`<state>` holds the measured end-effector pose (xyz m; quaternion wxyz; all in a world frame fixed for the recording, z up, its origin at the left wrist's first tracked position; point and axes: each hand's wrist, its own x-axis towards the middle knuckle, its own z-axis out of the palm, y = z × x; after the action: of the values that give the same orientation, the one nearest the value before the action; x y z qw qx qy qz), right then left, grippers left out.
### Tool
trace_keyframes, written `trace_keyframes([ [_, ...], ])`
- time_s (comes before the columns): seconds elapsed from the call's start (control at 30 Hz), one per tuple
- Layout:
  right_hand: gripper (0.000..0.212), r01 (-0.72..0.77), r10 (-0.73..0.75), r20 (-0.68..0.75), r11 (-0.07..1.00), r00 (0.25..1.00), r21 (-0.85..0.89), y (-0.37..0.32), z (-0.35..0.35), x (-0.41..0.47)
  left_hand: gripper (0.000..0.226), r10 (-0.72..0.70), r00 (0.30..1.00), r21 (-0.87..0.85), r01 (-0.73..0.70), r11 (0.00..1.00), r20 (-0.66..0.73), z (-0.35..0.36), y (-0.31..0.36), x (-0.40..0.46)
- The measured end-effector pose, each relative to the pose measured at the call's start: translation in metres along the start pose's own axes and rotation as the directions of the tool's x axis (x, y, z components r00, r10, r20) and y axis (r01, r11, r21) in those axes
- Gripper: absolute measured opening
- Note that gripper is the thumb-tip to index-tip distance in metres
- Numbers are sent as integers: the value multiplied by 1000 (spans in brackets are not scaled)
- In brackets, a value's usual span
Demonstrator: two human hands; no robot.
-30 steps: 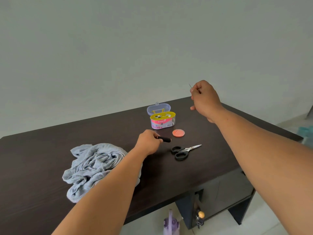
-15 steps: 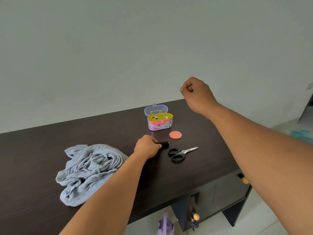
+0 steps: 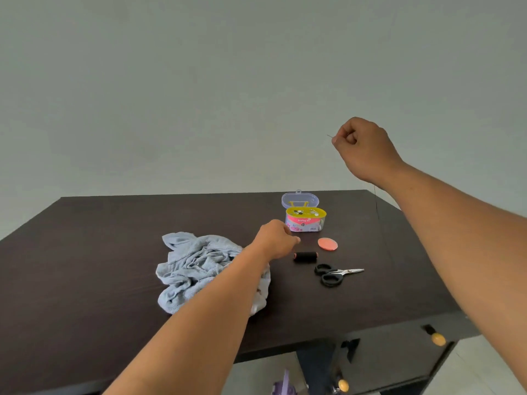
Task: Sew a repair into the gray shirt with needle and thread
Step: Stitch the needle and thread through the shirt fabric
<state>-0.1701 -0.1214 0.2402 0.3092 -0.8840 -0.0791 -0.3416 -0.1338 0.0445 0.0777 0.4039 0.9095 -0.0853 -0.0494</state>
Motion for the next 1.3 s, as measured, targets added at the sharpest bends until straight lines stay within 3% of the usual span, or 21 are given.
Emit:
trace_keyframes([
  [0.1, 10, 25, -25, 29, 1000, 999, 8, -22, 14, -5, 5, 59, 994, -29, -62, 998, -89, -29, -1, -16],
  [0.2, 11, 61, -62, 71, 998, 996, 15, -45, 37, -11, 21, 70, 978, -44, -80, 996, -195, -62, -14, -32],
  [0.3, 10, 93, -98, 114, 994, 989, 51, -70, 63, -19, 14, 58, 959, -56, -76, 996, -279, -95, -35, -53],
  [0.37, 10, 106, -116, 146, 991, 983, 78, -85, 78, -25, 11, 25, 946, -50, -44, 998, -324, -112, -54, -62],
  [0.5, 12, 114, -135, 223, 988, 965, 103, -106, 105, -42, 26, -91, 921, -76, 67, 995, -379, -133, -95, -78],
  [0.63, 13, 113, -143, 292, 987, 946, 118, -116, 128, -59, 35, -214, 905, -33, 217, 976, -368, -140, -125, -94],
  [0.73, 11, 116, -143, 404, 989, 904, 91, -119, 143, -75, 28, -334, 899, 53, 362, 930, -282, -137, -144, -103],
  [0.87, 11, 98, -113, 538, 994, 836, 56, -114, 161, -95, 49, -403, 897, 64, 420, 905, -183, -123, -164, -104],
  [0.9, 11, 81, -99, 562, 995, 821, 57, -111, 166, -100, 45, -386, 902, 52, 402, 914, -192, -120, -169, -102],
  [1.0, 11, 31, -72, 598, 996, 798, 78, -106, 181, -115, 22, -332, 905, -129, 308, 943, -264, -116, -175, -98],
  [1.1, 10, -41, -42, 624, 992, 780, 118, -99, 196, -129, 18, -342, 883, -367, 217, 904, -321, -113, -178, -94],
  [1.2, 12, -112, -8, 670, 984, 743, 137, -91, 206, -138, 23, -391, 885, -639, 150, 755, -254, -111, -183, -90],
  [1.3, 14, -160, 13, 686, 976, 727, 150, -84, 212, -142, 26, -403, 897, -863, 52, 503, -181, -112, -182, -88],
])
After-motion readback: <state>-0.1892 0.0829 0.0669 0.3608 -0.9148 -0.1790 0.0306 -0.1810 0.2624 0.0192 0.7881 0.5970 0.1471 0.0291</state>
